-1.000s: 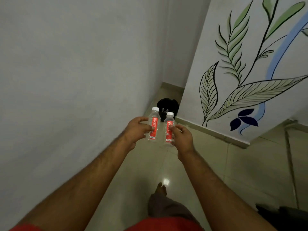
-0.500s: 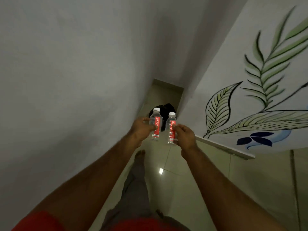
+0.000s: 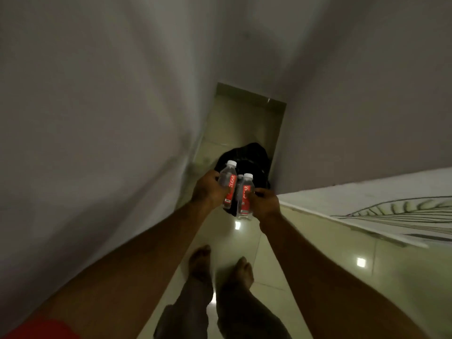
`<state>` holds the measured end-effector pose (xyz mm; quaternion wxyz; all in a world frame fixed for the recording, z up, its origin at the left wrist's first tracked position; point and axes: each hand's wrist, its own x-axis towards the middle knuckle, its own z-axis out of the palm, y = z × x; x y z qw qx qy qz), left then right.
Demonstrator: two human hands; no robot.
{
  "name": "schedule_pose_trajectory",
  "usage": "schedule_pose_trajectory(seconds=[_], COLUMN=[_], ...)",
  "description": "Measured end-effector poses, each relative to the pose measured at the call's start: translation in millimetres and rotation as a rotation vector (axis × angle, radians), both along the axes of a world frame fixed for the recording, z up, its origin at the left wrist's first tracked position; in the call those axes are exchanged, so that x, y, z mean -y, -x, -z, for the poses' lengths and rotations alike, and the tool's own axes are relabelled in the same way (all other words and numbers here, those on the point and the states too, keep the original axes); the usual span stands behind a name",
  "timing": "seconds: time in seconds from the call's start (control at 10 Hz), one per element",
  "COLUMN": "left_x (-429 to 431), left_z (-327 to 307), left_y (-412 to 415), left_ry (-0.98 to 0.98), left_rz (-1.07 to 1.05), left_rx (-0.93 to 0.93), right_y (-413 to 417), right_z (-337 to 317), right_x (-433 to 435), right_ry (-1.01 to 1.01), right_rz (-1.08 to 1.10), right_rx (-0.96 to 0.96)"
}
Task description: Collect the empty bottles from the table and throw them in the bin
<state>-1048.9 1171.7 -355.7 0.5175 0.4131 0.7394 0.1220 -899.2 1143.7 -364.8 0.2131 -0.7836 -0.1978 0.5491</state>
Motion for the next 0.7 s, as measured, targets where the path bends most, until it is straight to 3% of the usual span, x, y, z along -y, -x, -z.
schedule_pose_trajectory(seconds=[0.2,0.3,0.5,0.7], left_x=[-38,-36,0,21], left_z=[125,157,158,58], left_y=[-36,-46,-42,-38], left_ry=[0.010,0.001,-0.089,-0.077], left_rz=[-0.002,0.008,0.008,0.009], left_rx=[-0.080,-0.119,-0.099,-0.020], right_y=[-25,-29,-22,-10], right_z=[139,157,132,30], right_x=[-30,-38,-16,19], right_ry=[0.027,0.010,-0.027,0.000], right_rz=[0.013,0.043,0.130,0.301], right_rx=[0.029,0.007,-0.065,-0.156])
